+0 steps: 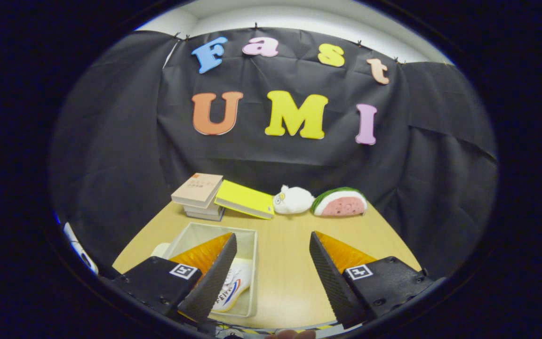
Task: Open the storage box then place both shoes into the box .Put the left shoe in first, then the right shoe, with the right side of both shoes facing outward in a uniform manner.
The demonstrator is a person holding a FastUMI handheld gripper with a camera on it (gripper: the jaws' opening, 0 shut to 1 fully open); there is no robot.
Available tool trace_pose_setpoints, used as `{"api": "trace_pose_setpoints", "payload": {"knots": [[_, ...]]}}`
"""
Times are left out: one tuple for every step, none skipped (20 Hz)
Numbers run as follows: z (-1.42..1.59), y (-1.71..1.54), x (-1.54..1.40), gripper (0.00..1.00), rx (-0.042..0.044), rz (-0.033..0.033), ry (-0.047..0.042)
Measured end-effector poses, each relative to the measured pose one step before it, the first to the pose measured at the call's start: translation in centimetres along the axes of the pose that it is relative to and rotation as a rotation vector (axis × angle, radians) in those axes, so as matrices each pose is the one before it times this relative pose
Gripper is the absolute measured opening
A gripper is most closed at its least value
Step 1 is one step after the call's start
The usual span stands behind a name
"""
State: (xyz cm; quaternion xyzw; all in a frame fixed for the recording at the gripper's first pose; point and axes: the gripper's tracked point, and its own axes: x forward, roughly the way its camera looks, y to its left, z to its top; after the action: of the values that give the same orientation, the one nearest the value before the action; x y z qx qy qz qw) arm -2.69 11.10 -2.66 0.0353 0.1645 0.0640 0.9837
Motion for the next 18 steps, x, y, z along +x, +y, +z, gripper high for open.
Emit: {"api": "trace_pose_setpoints", "payload": {"knots": [[-0.01, -0.391, -0.444, 0.99, 0.0118, -0.01052, -0.01947], [0.045, -0.279, -0.236, 0.99, 0.01081, -0.00806, -0.01645], [0.203, -0.415, -0.273, 0.99, 0.00911, -0.01255, -0.01629], [0.297, -0.462, -0.332, 0.99, 0.00906, -0.01263, -0.0159], [0.37, -0.276, -0.207, 0.99, 0.00326, -0.00845, -0.01716], [0.497, -0.12, -0.106, 0.99, 0.00253, -0.00828, -0.0191], [0.272, -0.061, -0.002, 0.99, -0.00307, -0.00084, -0.01713], [0.313, 0.03, -0.081, 0.99, -0.00454, 0.00726, -0.00781], [0.265, 0.043, -0.275, 0.99, -0.00392, 0.00601, 0.00063], [0.199, 0.018, -0.112, 0.99, -0.0045, 0.00263, 0.00245], [0.343, 0.023, -0.158, 0.99, -0.00598, 0.00263, -0.00443], [0.52, -0.006, -0.234, 0.99, -0.00857, 0.00108, -0.01216], [0.161, 0.25, -0.114, 0.99, -0.00764, 0.00295, -0.01208], [0.432, 0.345, -0.302, 0.99, -0.00793, 0.00703, -0.00594], [0.062, 0.496, -0.339, 0.99, -0.00636, 0.01332, 0.00155], [0.062, 0.241, -0.281, 0.99, -0.00286, 0.01094, 0.0064], [0.104, 0.046, -0.029, 0.99, 0.00111, 0.00109, 0.00811], [0.024, -0.038, -0.142, 0.99, 0.00407, -0.00178, 0.01177]]}}
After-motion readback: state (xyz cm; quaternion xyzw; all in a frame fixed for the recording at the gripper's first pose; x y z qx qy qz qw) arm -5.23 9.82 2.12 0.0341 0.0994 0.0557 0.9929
